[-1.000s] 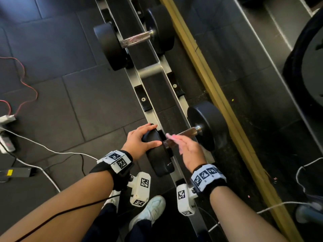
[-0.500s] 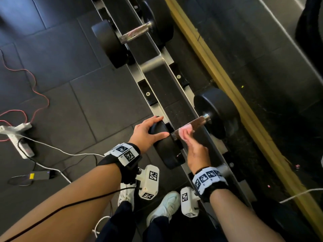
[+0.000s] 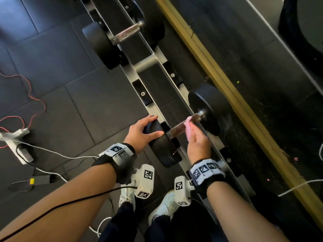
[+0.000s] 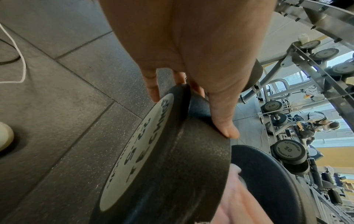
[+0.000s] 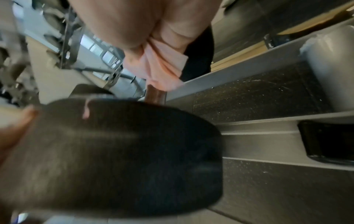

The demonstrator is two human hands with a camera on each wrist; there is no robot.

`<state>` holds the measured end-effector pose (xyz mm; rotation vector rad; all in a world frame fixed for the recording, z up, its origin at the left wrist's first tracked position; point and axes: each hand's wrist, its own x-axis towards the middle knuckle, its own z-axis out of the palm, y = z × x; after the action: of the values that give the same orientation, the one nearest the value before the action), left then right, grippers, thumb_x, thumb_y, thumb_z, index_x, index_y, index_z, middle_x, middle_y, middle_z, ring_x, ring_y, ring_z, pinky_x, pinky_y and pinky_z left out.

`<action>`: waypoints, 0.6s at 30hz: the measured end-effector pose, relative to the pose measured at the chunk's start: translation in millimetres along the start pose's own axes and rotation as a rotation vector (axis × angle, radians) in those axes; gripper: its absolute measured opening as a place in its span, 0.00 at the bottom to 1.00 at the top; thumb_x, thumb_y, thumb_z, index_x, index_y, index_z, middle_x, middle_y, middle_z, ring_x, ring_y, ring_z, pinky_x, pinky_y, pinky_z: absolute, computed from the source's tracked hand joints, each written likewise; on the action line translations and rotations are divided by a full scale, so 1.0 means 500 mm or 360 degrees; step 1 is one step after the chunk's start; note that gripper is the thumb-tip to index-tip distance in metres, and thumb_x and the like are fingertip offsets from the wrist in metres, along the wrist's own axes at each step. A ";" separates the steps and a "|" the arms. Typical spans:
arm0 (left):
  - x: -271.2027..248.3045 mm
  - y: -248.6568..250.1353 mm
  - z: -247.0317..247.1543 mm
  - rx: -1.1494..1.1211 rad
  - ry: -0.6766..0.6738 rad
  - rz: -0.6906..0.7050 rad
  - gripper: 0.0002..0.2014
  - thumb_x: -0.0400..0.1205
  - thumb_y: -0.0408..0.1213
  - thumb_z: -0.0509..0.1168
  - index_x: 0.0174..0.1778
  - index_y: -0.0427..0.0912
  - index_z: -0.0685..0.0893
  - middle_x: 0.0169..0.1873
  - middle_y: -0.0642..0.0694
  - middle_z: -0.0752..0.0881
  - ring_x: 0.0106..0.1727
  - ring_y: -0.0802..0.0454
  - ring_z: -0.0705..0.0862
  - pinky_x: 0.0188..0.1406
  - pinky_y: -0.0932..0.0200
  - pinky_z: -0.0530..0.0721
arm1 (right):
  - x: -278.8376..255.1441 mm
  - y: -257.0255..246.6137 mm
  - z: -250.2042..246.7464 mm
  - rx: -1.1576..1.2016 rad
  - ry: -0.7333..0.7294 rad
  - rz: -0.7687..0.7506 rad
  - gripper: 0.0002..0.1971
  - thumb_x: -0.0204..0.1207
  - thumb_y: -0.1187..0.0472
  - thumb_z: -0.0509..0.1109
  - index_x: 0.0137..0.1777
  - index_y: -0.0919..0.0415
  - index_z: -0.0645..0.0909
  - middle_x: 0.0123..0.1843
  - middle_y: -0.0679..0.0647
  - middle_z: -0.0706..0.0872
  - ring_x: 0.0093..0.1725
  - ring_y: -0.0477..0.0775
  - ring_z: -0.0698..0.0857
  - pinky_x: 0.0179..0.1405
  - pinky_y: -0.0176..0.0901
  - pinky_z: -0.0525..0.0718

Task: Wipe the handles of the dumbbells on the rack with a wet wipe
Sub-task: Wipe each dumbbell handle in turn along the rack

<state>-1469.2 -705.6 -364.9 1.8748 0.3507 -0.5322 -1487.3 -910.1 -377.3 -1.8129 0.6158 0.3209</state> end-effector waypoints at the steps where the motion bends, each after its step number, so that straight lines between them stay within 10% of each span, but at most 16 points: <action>1: 0.001 0.000 0.000 -0.0001 -0.0007 -0.0002 0.30 0.74 0.43 0.79 0.72 0.63 0.78 0.79 0.54 0.71 0.78 0.54 0.71 0.81 0.46 0.69 | -0.004 -0.004 0.010 0.0059 -0.0123 0.0065 0.15 0.79 0.31 0.61 0.61 0.27 0.83 0.57 0.24 0.85 0.60 0.30 0.81 0.51 0.31 0.77; 13: -0.004 0.058 -0.025 0.0630 -0.0246 -0.0238 0.33 0.83 0.38 0.69 0.83 0.58 0.67 0.85 0.50 0.62 0.83 0.49 0.66 0.83 0.55 0.61 | -0.052 -0.090 0.015 -0.0373 -0.0564 0.0329 0.22 0.81 0.37 0.64 0.52 0.53 0.90 0.46 0.48 0.92 0.48 0.48 0.88 0.45 0.40 0.82; 18: -0.007 0.097 -0.045 0.0674 -0.0272 -0.0408 0.24 0.85 0.36 0.65 0.78 0.53 0.76 0.75 0.47 0.79 0.75 0.47 0.78 0.75 0.59 0.71 | -0.095 -0.110 -0.010 -0.0351 -0.0490 0.0250 0.17 0.84 0.47 0.66 0.50 0.58 0.91 0.41 0.50 0.91 0.45 0.50 0.88 0.43 0.33 0.80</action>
<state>-1444.7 -701.5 -317.4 2.1820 0.3889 -0.9962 -1496.0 -890.6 -307.6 -1.8762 0.5210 0.7844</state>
